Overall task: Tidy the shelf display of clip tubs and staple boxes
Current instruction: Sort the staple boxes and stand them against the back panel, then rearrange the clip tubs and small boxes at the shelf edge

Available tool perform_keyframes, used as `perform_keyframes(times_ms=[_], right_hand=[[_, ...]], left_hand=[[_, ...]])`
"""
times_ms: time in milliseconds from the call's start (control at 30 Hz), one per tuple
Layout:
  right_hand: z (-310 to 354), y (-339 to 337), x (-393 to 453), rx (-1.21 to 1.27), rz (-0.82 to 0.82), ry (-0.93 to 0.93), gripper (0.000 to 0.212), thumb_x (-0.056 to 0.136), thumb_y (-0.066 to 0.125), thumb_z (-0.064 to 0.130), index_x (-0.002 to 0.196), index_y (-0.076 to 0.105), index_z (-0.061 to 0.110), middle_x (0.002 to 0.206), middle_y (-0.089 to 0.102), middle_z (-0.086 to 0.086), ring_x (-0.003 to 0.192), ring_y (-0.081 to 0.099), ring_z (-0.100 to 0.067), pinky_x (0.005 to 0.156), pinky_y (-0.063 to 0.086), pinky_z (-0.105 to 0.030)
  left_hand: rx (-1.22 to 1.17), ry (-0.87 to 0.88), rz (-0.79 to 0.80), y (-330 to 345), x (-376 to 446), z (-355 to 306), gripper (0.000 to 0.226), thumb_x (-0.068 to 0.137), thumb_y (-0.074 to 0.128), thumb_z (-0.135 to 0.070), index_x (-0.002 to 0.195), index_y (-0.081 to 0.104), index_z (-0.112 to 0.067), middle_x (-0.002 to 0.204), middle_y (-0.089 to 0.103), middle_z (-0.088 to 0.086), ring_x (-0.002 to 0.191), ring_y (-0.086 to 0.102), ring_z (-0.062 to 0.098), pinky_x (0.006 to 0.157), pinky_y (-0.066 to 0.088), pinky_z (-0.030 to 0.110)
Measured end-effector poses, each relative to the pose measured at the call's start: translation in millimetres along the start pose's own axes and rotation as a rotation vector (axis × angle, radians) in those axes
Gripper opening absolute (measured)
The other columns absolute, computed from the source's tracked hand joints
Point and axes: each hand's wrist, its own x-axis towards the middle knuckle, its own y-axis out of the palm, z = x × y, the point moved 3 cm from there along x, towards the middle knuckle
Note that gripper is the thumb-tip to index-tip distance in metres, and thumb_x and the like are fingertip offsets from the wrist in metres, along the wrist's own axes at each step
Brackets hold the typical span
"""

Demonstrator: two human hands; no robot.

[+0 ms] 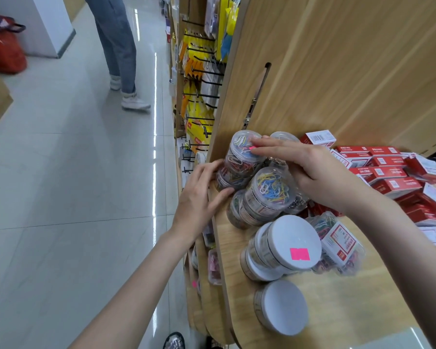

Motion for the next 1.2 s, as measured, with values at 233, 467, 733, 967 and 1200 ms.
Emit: perform_keyframes(times_ms=[233,467,733,967,1200], right_hand=[[3.6,-0.5,-1.0,-0.009,0.033,0.008,0.069,0.066,0.027,-0.004,0.127,0.054,0.014,0.138,0.041,0.009,0.131,0.029,0.000,0.109,0.021,-0.012],[6.2,-2.9,3.1,-0.018,0.089,0.005,0.072,0.064,0.028,-0.001,0.130,0.051,0.016,0.135,0.035,0.015,0.126,0.020,0.010,0.102,0.015,0.001],[5.8,-4.1,2.1,-0.027,0.103,0.010,0.074,0.063,0.027,-0.001,0.129,0.052,0.020,0.138,0.037,0.016,0.128,0.030,0.003,0.104,0.019,-0.006],[5.3,-4.1,1.2,-0.016,0.097,-0.005,0.071,0.064,0.028,-0.001,0.129,0.052,0.018,0.137,0.037,0.015,0.128,0.024,0.008,0.103,0.016,0.000],[5.5,-4.5,-0.1,-0.023,0.116,-0.022,0.069,0.066,0.029,0.001,0.131,0.049,0.015,0.140,0.034,0.010,0.130,0.021,0.005,0.108,0.015,-0.006]], left_hand=[[-0.037,-0.045,0.012,-2.4,3.6,-6.5,0.064,0.077,0.057,-0.049,0.129,0.046,-0.013,0.115,0.049,0.000,0.104,0.051,0.017,0.089,0.046,0.035],[-0.016,-0.063,0.030,0.5,19.0,-14.7,0.074,0.069,0.061,-0.055,0.122,0.053,-0.005,0.112,0.052,0.007,0.102,0.054,0.022,0.086,0.048,0.038],[-0.079,-0.062,0.053,-6.6,20.4,-8.6,0.062,0.072,0.075,-0.032,0.124,0.053,-0.005,0.109,0.049,-0.001,0.093,0.054,0.014,0.085,0.050,0.041],[-0.036,-0.073,0.023,-6.5,16.8,-13.3,0.065,0.072,0.075,-0.033,0.125,0.052,-0.005,0.105,0.047,-0.001,0.092,0.056,0.018,0.083,0.051,0.041],[0.049,-0.069,-0.013,-3.8,16.3,-17.5,0.066,0.070,0.074,-0.039,0.122,0.053,-0.005,0.102,0.052,0.008,0.090,0.059,0.024,0.078,0.051,0.046]])
